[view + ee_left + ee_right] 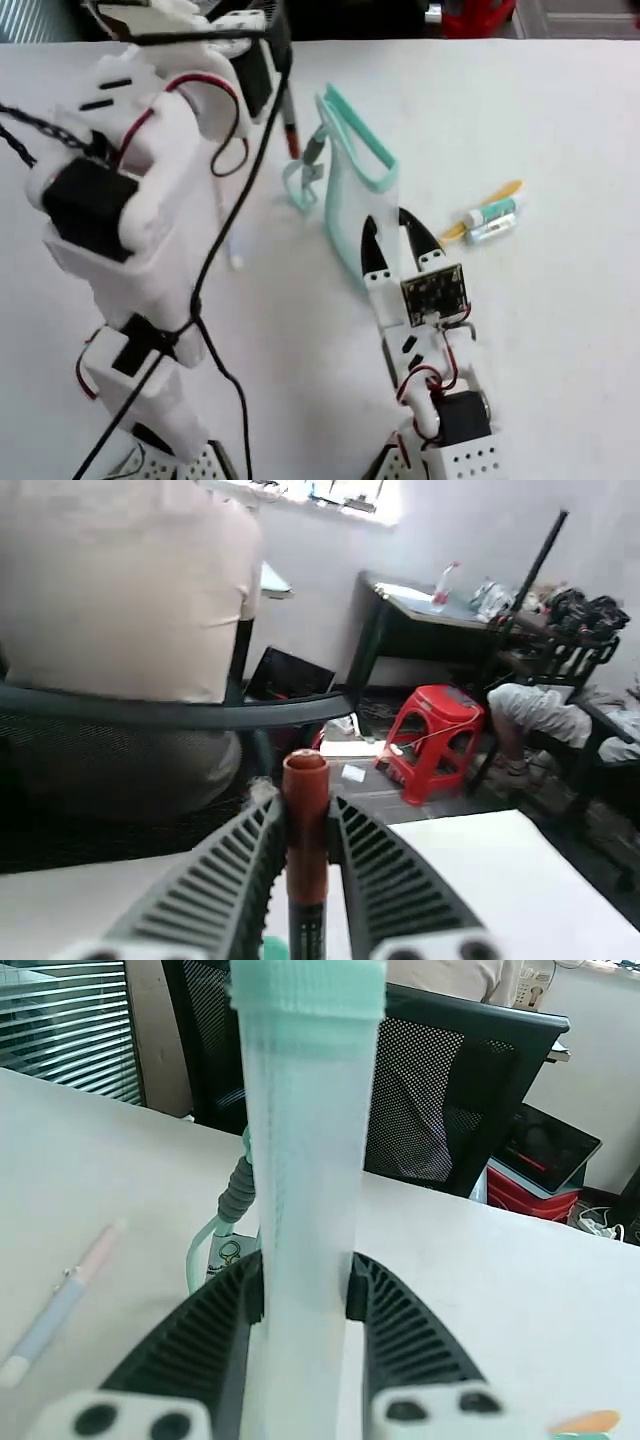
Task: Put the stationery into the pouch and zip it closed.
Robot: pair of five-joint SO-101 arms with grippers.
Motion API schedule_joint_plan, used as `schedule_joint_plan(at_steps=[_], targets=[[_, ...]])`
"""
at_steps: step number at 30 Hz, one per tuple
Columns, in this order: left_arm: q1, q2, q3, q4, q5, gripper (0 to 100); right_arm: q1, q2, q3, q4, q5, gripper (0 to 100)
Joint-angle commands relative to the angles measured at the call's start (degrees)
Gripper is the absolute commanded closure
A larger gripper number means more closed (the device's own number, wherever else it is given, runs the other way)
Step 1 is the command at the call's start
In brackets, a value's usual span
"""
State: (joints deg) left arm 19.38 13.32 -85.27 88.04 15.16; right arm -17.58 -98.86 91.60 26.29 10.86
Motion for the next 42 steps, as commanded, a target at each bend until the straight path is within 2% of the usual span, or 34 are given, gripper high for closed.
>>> schedule_joint_plan(at_steps=[1,6,17,24,42], targets=[[5.14,-1.98,-2.29,-3.08,0.44,98,0.04,0.75,0.53,1.27,-0.44,97.9],[9.10,-1.89,-2.20,-7.38,0.26,98,0.04,0.75,0.53,1.27,-0.44,97.9],[10.15,3.65,2.29,-13.89,0.18,98,0.13,0.75,0.44,1.01,-0.35,97.9],[12.09,7.87,0.26,-10.64,-4.31,98,0.13,0.75,0.35,1.01,-0.35,97.9],[12.09,8.13,6.77,-5.19,-4.40,98,2.15,0.75,0.18,0.84,-0.53,97.4]])
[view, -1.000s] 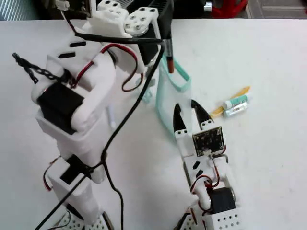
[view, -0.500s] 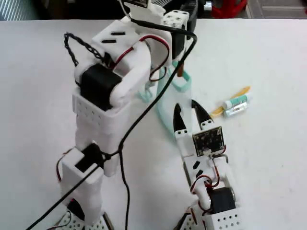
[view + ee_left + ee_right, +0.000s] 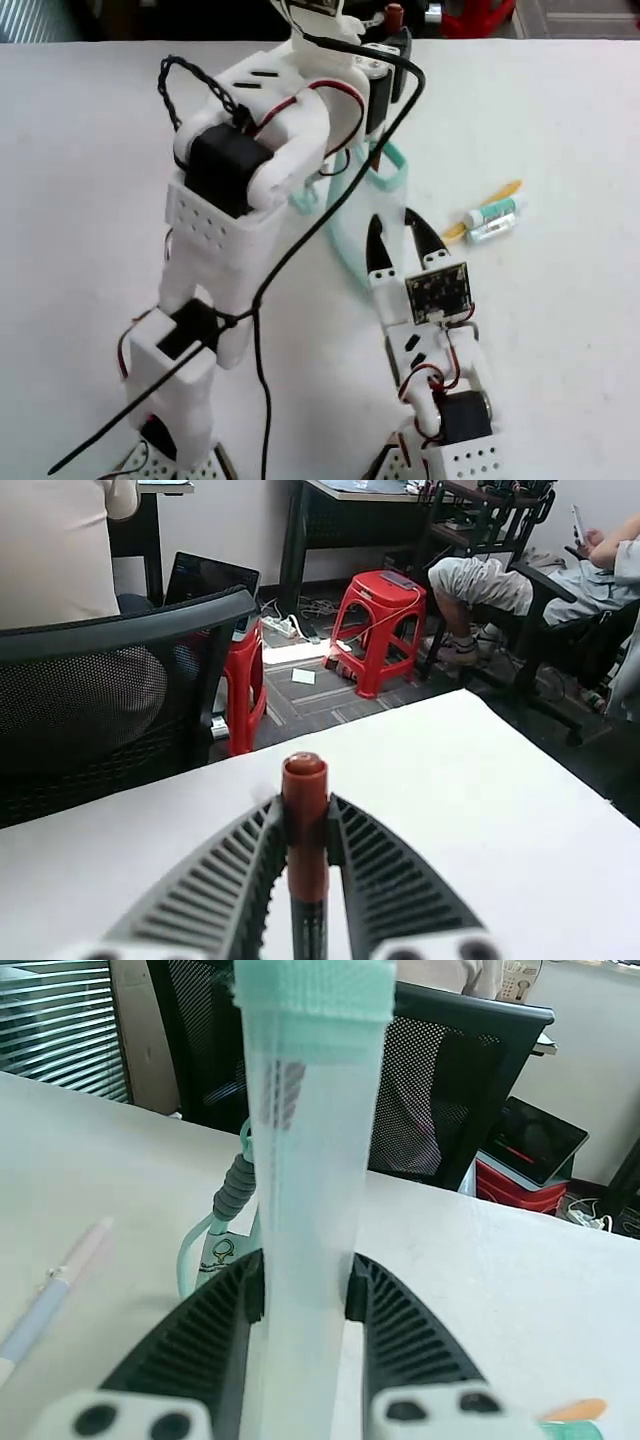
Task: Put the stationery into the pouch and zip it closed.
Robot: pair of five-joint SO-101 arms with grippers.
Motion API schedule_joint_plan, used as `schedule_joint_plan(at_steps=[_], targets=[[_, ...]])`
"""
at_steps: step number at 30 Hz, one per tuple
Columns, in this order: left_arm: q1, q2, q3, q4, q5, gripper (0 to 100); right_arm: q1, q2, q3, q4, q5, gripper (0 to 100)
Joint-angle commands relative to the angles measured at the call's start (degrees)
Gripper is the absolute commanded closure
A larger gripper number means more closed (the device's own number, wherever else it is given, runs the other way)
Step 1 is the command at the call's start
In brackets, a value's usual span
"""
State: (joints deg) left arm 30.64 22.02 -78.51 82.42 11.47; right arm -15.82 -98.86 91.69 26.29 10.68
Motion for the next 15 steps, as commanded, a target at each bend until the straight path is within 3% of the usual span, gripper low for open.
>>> schedule_joint_plan(at_steps=[1,9,15], targets=[[0.92,-0.57,0.09,0.53,-0.70,98,0.40,0.75,0.09,0.84,-0.26,97.4],[1.19,-0.57,0.09,4.66,-0.26,98,0.22,0.75,0.09,1.10,-0.62,86.6],[1.27,-0.57,-0.44,7.47,-0.18,98,-3.30,0.75,0.53,1.36,-0.18,85.8]])
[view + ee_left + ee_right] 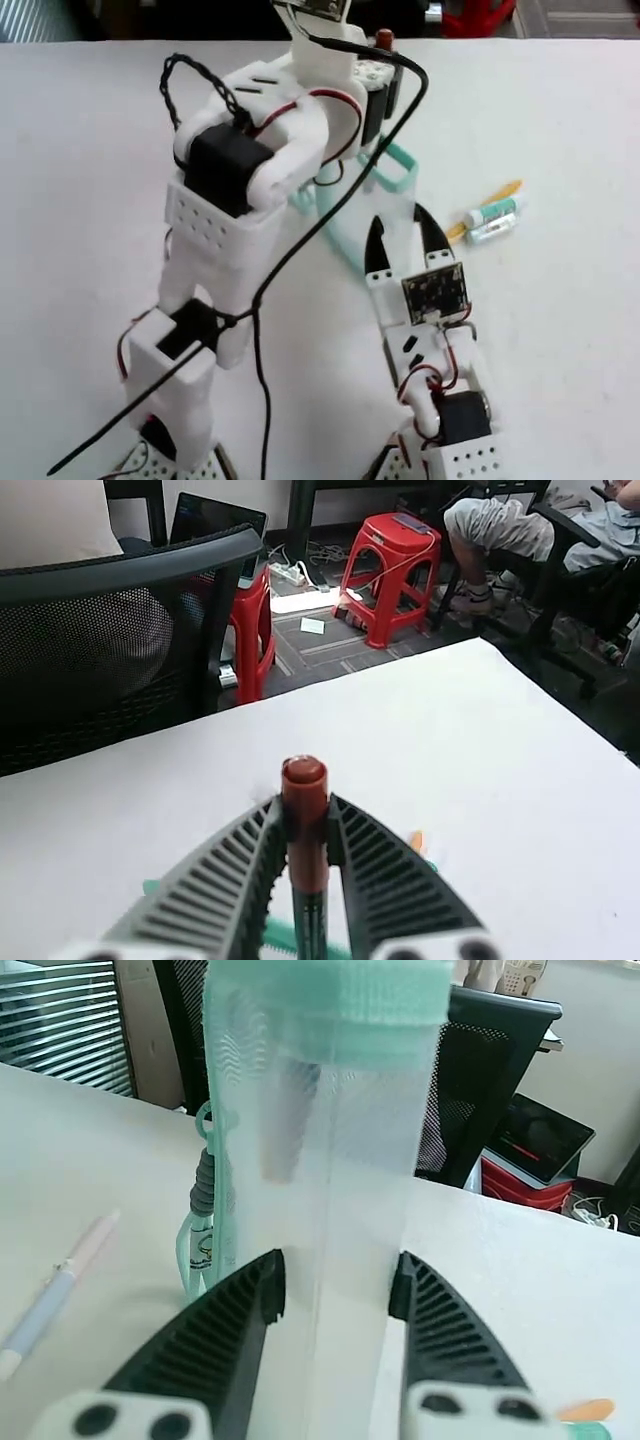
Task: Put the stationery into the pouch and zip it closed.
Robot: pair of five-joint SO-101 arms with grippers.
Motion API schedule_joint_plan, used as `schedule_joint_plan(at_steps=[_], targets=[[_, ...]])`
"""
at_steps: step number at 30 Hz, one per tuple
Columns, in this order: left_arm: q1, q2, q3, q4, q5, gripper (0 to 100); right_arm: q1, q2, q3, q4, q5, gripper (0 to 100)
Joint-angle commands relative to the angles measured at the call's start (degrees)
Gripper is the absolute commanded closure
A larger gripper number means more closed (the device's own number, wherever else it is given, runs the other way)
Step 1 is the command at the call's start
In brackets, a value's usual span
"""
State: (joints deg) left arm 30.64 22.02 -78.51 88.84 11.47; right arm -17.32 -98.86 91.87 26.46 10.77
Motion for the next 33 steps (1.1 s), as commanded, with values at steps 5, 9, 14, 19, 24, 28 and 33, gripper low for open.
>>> schedule_joint_plan(at_steps=[5,9,14,19,24,28,33], targets=[[2.95,-0.57,0.00,3.69,-0.18,98,-4.00,0.75,0.26,3.21,-0.18,86.1],[4.44,-0.66,-0.44,5.36,-0.18,98,-6.29,0.75,-0.44,5.67,-0.09,86.1],[3.38,-0.57,0.00,6.77,-0.18,98,-6.37,0.75,-1.58,7.60,1.67,85.9],[2.77,-0.57,0.00,9.49,-0.26,98,-6.37,0.75,-1.58,7.25,1.76,86.1],[4.09,-0.48,0.09,13.19,-0.44,98,-6.37,0.75,-1.41,5.58,1.85,86.1],[4.00,-0.22,0.97,13.27,-0.62,98,-6.37,0.75,-1.41,5.23,2.02,86.1],[4.09,0.66,8.09,13.27,-0.18,87,-6.37,0.75,-1.41,5.23,2.02,86.8]])
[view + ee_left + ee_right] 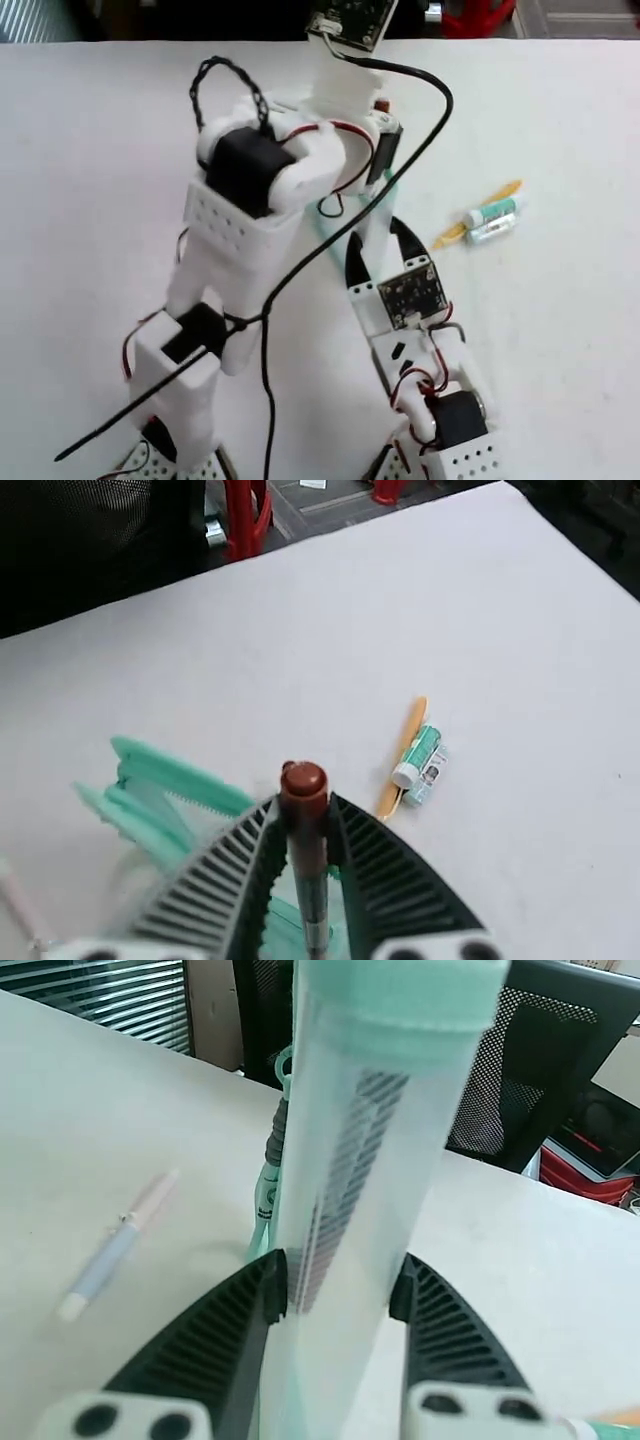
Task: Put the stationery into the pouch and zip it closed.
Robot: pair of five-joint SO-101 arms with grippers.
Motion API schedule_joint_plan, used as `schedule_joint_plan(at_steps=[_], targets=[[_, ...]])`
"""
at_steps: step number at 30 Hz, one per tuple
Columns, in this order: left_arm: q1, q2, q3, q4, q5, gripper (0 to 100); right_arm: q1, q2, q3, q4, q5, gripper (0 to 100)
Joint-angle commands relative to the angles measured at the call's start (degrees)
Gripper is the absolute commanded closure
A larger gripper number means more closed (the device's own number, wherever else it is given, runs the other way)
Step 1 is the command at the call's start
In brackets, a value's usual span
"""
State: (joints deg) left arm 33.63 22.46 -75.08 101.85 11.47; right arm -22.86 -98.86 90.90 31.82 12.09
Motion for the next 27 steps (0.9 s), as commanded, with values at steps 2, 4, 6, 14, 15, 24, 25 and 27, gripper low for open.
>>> schedule_joint_plan(at_steps=[2,4,6,14,15,24,25,27], targets=[[1.01,0.04,6.15,0.09,-0.18,81,-0.84,0.75,-0.62,-0.13,0.79,92.0],[1.01,-0.04,5.10,0.26,-0.35,81,-0.84,0.75,-0.62,-0.66,0.88,97.8],[1.01,-0.13,2.73,0.35,-0.53,81,-0.31,0.75,-0.62,-1.36,0.97,97.3],[-2.42,-0.75,-12.13,0.53,-0.53,81,-0.31,0.75,-0.53,-1.63,0.97,97.5],[-2.95,-1.71,-13.36,0.53,-0.53,81,-0.31,0.75,-0.53,-1.63,0.97,97.5],[-3.82,-9.27,-3.52,0.00,-0.62,81,-0.22,0.75,-0.44,-1.54,0.88,97.5],[-5.14,-9.71,-3.60,0.00,-0.62,81,-0.22,0.75,-0.44,-1.54,0.88,97.5],[-7.96,-10.68,-3.69,0.00,-0.62,81,-0.22,0.75,-0.44,-1.45,0.88,97.5]])
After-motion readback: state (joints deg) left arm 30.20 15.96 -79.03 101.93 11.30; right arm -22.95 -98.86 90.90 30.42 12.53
